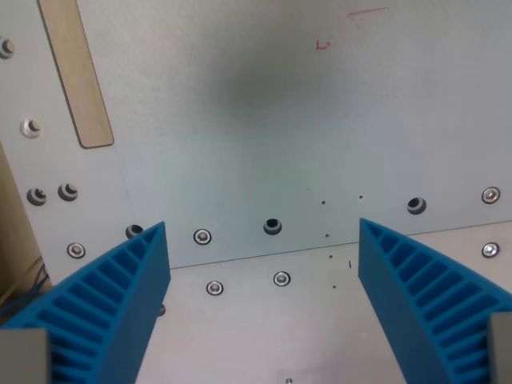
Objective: Move in base positive y
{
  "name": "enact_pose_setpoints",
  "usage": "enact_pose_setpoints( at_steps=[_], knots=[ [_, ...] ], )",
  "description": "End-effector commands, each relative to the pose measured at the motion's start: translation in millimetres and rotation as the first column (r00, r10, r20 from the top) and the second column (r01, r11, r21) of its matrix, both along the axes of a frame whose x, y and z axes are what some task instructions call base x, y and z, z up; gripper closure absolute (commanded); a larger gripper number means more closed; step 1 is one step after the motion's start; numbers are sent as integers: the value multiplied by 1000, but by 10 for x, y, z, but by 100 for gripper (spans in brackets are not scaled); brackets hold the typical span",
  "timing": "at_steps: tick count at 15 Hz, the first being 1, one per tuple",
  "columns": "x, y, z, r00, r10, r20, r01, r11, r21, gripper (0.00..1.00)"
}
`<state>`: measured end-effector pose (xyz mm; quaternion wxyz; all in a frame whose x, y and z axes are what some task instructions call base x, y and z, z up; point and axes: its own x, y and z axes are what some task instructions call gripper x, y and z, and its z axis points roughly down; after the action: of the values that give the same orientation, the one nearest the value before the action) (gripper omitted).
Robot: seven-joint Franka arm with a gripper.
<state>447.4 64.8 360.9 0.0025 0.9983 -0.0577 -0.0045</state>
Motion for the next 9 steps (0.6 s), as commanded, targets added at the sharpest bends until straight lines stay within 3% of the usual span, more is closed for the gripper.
enact_pose_setpoints(
  at_steps=[1, 9],
  knots=[
    [-9, 51, 30, 1000, 0, 7, 0, 1000, 0, 0],
    [-50, 458, 29, 1000, 0, 7, 0, 1000, 0, 0]
  ],
)
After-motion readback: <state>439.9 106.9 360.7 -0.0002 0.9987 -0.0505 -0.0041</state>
